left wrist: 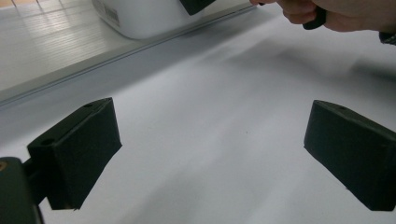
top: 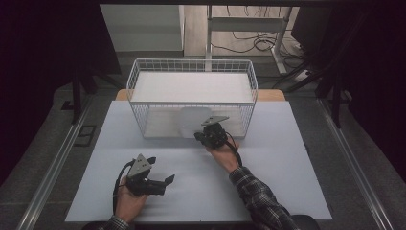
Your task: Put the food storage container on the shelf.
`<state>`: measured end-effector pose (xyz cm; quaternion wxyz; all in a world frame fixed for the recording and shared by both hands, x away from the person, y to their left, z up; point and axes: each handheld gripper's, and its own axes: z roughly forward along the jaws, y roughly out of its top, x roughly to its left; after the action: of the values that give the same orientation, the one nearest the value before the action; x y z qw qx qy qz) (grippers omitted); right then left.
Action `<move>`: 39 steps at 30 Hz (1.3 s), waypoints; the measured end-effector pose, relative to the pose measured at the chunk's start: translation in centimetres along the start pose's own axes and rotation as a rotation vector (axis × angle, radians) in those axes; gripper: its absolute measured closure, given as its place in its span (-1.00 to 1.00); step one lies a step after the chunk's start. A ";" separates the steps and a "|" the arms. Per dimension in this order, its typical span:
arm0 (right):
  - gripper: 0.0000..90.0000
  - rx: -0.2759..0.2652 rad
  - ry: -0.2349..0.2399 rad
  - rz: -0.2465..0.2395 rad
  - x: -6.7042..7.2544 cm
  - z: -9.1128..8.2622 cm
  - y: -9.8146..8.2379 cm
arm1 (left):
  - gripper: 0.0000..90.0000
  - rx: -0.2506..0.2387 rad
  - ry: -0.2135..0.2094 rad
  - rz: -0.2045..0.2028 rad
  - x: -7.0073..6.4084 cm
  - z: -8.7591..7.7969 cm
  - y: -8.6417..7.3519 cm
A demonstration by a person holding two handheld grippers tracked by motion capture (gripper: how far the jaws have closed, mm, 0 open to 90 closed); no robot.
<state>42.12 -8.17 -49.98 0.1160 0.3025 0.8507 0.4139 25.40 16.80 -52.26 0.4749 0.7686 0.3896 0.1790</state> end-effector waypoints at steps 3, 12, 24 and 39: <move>0.97 -0.004 -0.005 0.005 -0.2 0.2 0.2 | -0.93 0.002 -0.001 -0.001 0.0 0.1 0.0; 0.97 0.001 -0.026 0.006 -0.8 0.7 0.6 | -0.92 0.001 -0.007 0.002 0.0 0.2 -0.1; 0.97 -0.005 -0.045 0.019 -1.5 1.3 1.0 | -0.92 0.003 -0.007 0.001 0.0 0.2 -0.1; 0.89 -0.012 -0.046 0.013 -1.2 1.4 1.3 | -0.90 -0.006 -0.010 -0.004 0.1 0.1 -0.1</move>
<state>44.22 -7.40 -49.97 0.1346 0.3167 0.8432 0.4130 25.45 16.84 -52.37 0.4795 0.7673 0.3881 0.1752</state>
